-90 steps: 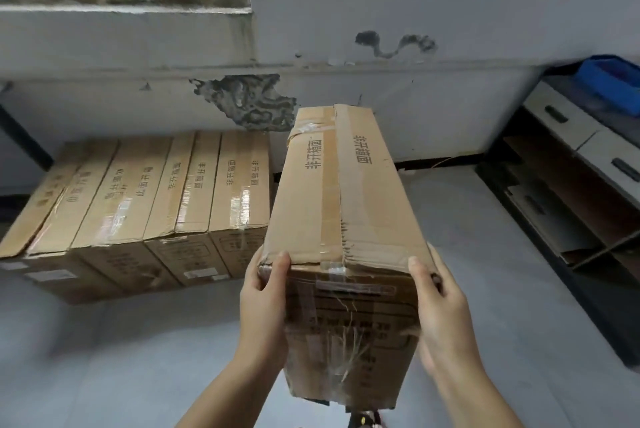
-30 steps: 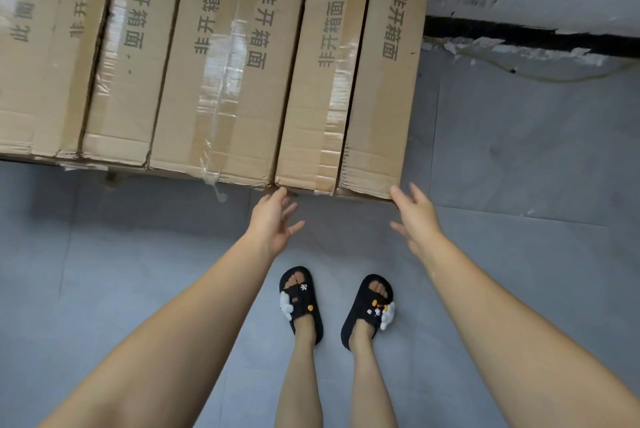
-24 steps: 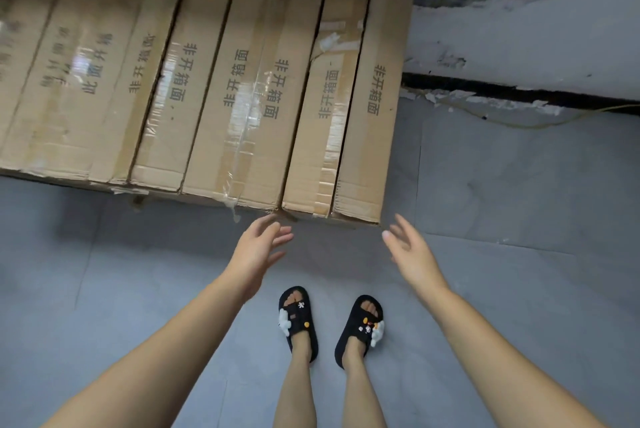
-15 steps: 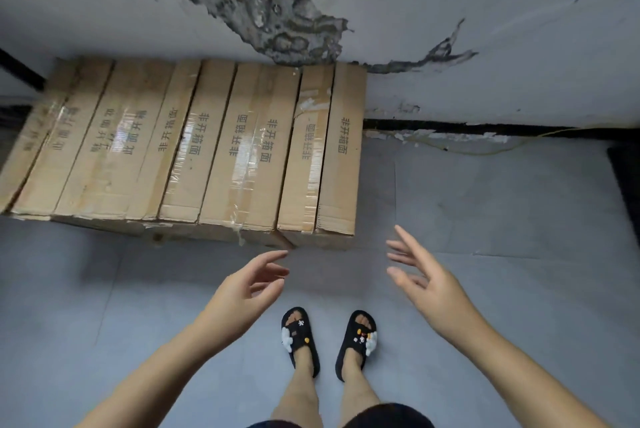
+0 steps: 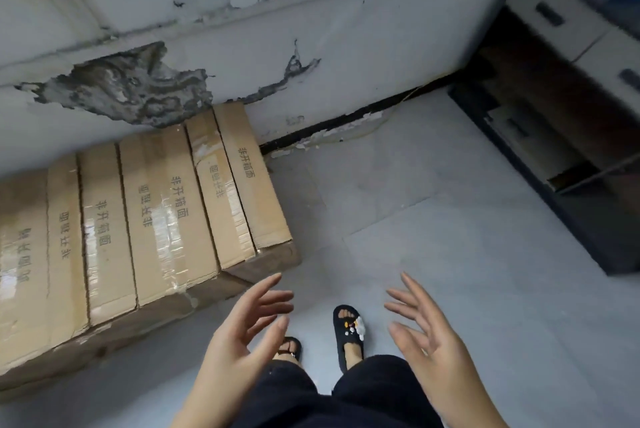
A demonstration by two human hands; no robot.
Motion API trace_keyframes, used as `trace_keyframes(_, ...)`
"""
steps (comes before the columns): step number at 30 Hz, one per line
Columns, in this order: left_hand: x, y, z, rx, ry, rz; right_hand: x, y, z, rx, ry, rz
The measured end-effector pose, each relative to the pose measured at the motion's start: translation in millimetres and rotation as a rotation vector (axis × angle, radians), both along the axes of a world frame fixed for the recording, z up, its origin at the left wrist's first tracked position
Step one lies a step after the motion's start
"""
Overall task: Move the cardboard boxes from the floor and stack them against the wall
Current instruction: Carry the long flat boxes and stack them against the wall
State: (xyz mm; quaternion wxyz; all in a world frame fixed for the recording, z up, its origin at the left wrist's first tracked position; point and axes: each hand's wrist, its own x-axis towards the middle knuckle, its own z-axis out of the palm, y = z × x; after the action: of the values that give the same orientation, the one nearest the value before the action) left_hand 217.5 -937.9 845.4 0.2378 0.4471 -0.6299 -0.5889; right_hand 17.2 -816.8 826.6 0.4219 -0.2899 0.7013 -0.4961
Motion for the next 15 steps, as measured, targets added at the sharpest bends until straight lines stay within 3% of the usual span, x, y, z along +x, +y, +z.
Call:
trace_keyframes(7,33,-19,-2,-0.043,0.064,-0.354,104,47,-6,-0.054,-0.005,-0.485)
trace_keyframes(15,42,21,1,-0.027,0.095,-0.733,196,122,10,-0.078,0.012,-0.969)
